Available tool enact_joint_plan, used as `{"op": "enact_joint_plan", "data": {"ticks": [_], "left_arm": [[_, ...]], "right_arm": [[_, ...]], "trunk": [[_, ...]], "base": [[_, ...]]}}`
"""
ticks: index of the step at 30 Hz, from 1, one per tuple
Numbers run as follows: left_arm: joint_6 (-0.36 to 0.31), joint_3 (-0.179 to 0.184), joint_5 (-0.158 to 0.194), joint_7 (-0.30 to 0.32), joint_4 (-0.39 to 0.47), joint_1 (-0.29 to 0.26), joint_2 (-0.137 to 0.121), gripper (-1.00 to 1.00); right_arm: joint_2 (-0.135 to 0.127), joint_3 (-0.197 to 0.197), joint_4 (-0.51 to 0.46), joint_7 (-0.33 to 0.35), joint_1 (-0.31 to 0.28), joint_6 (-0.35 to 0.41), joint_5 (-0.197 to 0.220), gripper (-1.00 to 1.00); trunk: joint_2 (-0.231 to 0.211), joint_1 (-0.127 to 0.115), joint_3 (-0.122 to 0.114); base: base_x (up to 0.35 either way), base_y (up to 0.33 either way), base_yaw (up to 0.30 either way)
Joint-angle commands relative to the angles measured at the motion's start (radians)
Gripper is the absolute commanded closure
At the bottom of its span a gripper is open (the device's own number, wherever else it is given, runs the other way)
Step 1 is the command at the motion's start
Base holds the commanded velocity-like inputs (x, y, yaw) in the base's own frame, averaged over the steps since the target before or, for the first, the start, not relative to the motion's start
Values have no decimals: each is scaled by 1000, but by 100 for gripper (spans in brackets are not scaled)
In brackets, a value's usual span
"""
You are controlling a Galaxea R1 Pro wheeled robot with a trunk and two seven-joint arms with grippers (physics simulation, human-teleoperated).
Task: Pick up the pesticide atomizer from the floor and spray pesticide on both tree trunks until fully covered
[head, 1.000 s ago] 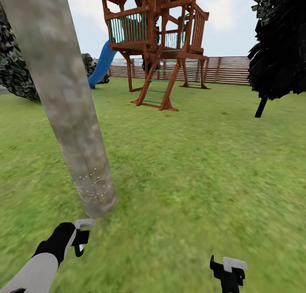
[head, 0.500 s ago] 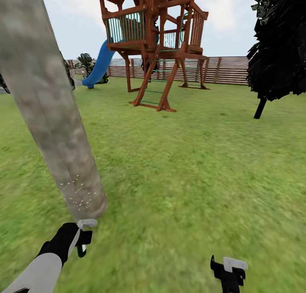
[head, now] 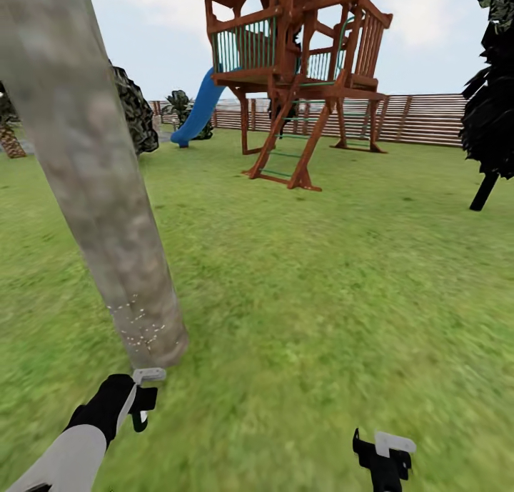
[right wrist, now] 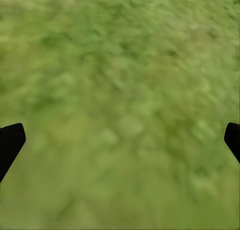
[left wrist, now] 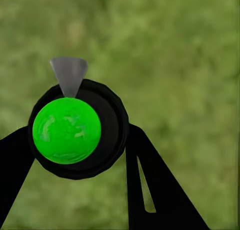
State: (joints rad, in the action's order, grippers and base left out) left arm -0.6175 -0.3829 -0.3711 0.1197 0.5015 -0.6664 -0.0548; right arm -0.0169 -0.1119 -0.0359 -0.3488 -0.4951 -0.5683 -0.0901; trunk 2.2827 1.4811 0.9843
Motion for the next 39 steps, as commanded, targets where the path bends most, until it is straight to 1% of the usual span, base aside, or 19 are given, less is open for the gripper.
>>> {"op": "enact_joint_plan", "data": {"ticks": [1,13,39], "left_arm": [[-4,-7,-11,9,2,-1,1,100],[-4,-7,-11,9,2,-1,1,100],[-4,-7,-11,9,1,-1,1,100]], "right_arm": [[0,-8,1,-3,0,-2,-10,-100],[0,-8,1,-3,0,-2,-10,-100],[2,-8,1,-3,0,-2,-10,-100]], "trunk": [[0,0,1],[0,0,1],[0,0,1]], "base": [[151,-242,215],[160,-242,34],[157,-242,271]]}}
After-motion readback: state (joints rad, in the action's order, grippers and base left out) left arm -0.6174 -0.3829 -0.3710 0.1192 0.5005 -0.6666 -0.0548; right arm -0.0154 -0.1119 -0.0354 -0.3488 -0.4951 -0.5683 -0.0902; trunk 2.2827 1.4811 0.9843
